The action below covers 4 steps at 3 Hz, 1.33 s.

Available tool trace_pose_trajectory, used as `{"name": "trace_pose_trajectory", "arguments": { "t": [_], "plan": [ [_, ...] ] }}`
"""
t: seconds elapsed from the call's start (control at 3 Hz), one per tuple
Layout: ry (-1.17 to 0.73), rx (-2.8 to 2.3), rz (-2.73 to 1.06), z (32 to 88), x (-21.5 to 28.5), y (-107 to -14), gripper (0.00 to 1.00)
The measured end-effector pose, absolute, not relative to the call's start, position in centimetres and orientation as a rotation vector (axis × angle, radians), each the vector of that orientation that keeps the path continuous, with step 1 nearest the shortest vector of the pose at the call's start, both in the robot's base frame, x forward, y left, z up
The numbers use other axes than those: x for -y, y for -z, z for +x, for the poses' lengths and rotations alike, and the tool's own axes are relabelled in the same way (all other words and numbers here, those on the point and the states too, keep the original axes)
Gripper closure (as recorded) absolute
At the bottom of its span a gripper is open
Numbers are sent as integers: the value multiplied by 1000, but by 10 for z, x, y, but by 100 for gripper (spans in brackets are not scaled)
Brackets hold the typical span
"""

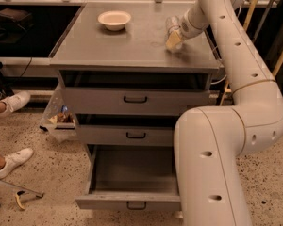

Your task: Place water bottle into bottom drawer

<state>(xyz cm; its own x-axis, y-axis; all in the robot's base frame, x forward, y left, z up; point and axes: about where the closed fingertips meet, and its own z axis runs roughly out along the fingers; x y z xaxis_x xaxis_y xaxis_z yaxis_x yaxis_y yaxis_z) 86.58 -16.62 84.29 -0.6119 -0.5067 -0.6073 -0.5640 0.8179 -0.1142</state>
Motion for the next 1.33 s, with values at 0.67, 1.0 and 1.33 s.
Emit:
{"name": "trace_pose_trajectory", "arguments": {
  "t": [0.67,1.0,1.33],
  "plan": [
    [-150,-2493,-1048,793,169,-845,100],
    [-91,-2576,-1165,738,175,-880,100],
    [-43,-2595,-1171,684,187,-924,100]
  ]
}}
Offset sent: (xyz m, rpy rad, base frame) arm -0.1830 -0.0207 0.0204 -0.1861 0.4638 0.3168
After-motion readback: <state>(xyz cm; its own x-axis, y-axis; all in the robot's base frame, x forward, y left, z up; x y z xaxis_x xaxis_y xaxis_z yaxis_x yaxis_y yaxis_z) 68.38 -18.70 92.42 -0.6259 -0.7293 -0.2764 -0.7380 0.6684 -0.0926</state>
